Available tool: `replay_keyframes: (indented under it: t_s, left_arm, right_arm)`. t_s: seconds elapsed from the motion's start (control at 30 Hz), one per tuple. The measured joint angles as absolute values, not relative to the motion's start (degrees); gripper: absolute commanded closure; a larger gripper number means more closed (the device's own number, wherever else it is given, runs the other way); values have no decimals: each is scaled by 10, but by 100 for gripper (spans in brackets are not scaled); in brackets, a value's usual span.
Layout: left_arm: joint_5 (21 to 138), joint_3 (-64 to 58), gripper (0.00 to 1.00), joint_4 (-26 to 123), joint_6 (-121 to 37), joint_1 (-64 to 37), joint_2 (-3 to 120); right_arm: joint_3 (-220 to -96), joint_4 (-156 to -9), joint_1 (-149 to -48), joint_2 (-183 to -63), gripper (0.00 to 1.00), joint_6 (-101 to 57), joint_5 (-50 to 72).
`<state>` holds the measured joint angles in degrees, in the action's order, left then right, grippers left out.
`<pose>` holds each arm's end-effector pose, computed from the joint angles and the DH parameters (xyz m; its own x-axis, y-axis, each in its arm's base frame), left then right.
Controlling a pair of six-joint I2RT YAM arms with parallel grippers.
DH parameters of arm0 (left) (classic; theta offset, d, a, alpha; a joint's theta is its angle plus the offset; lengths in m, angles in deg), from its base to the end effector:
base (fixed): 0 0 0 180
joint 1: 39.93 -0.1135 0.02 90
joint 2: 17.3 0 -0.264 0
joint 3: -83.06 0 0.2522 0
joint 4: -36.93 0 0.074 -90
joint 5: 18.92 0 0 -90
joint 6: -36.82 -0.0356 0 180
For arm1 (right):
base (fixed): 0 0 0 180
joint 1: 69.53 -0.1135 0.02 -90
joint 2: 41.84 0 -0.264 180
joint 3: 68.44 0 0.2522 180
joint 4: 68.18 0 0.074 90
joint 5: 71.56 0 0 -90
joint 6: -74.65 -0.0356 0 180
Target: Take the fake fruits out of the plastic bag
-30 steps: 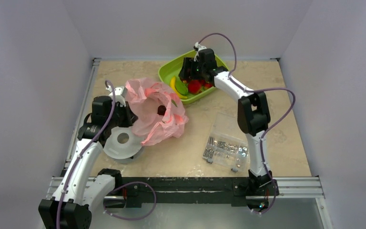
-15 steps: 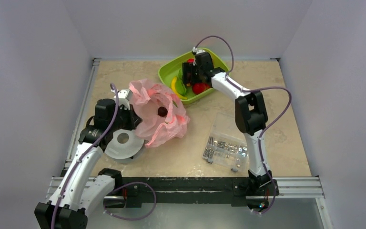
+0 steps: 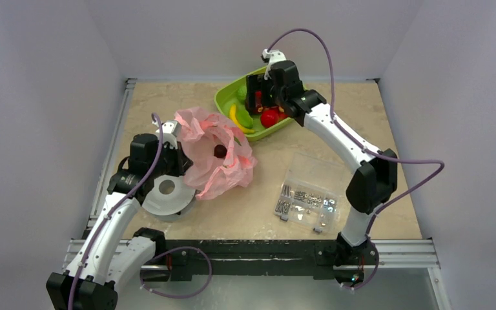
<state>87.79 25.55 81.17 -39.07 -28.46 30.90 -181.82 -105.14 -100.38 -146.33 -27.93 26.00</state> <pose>0.1759 -0.0461 0.2892 -0.6470 -0.1070 -0.7550 0.2720 0.8926 -0.3595 0.3730 0.2173 0.3567 -0.4833 -0.0372 -0.8747 -0.3109 0.9413 0.1318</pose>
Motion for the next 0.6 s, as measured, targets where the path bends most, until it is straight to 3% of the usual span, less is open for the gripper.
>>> replay_keyframes:
  t_s: [0.1,0.23,0.43,0.6]
  left_arm:
    - [877,256,100,812,-391,-283,309]
    - [878,256,100,812,-391,-282,309]
    - [878,256,100,812,-392,-282,309]
    - [879,256,100,811,-393,-282,301]
  right_arm:
    - [-1794,-1039,-1018,-1424,39,-281,219]
    - [-1675,-989,-1069,-1347,57,-310,157]
    - [-1570,-908,-1219,-1315,71,-343,132]
    - [-1592,-888,-1235,-1369,77,-344,143]
